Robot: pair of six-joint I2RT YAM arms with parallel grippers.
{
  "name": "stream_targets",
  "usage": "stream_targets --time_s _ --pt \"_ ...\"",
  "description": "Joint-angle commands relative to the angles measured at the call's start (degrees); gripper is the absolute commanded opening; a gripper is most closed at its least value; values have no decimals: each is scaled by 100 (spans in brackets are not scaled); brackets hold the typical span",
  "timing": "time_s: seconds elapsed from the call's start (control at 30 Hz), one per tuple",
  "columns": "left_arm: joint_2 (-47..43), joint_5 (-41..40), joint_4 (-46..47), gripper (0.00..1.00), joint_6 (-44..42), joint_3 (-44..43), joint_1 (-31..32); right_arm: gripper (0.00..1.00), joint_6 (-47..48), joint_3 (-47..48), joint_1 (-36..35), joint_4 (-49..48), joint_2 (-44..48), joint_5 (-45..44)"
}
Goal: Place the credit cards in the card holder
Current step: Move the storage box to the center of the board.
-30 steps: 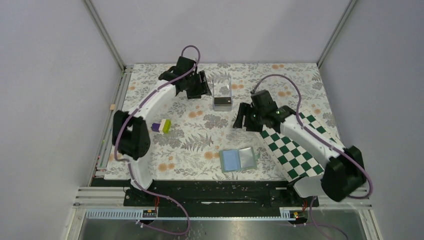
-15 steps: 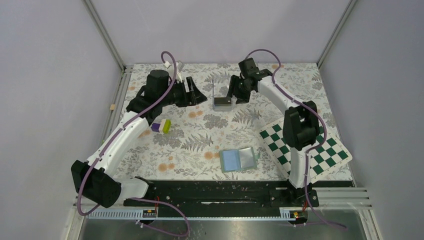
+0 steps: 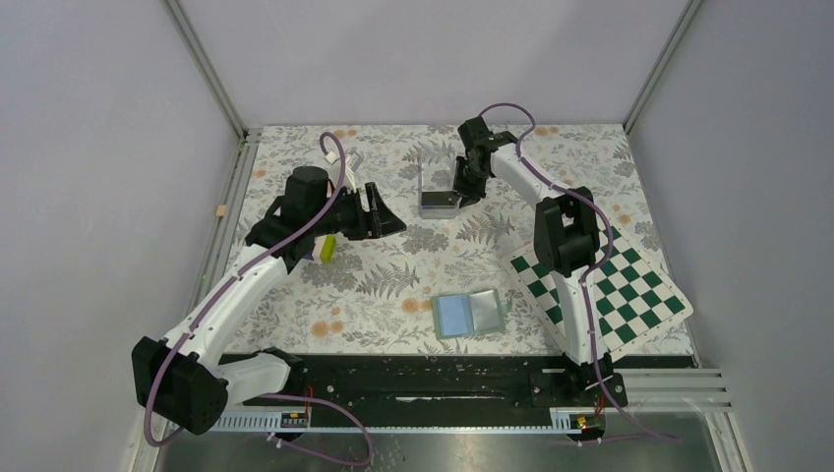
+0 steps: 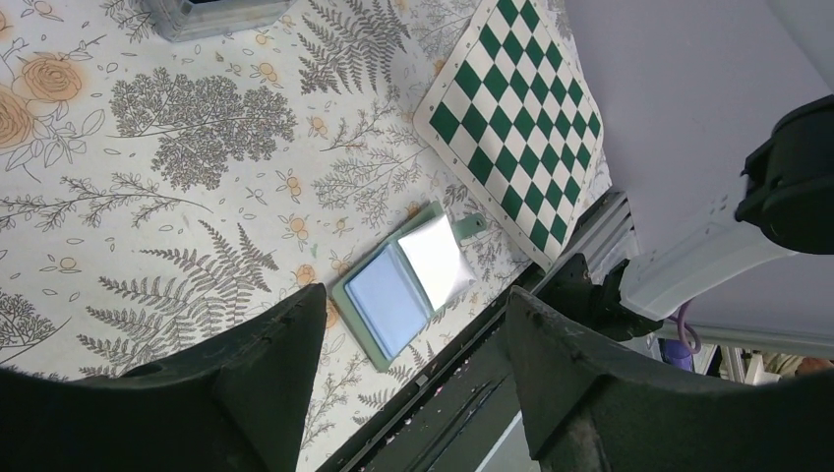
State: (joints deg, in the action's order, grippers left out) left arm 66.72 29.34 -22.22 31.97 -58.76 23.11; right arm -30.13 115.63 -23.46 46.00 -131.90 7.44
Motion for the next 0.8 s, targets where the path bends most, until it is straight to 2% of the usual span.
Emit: stream_targets --time_s 0.0,0.17,0.4,0.77 --pt "-282 156 394 67 36 82 -26 27 165 270 37 306 -14 -84" --pt "-291 142 299 67 -24 94 -26 13 360 54 36 307 162 1" --pt "-286 105 231 67 -81 135 -26 0 802 -434 34 272 435 25" --pt "-241 97 199 68 -133 231 -26 0 1739 -1050 -71 237 955 426"
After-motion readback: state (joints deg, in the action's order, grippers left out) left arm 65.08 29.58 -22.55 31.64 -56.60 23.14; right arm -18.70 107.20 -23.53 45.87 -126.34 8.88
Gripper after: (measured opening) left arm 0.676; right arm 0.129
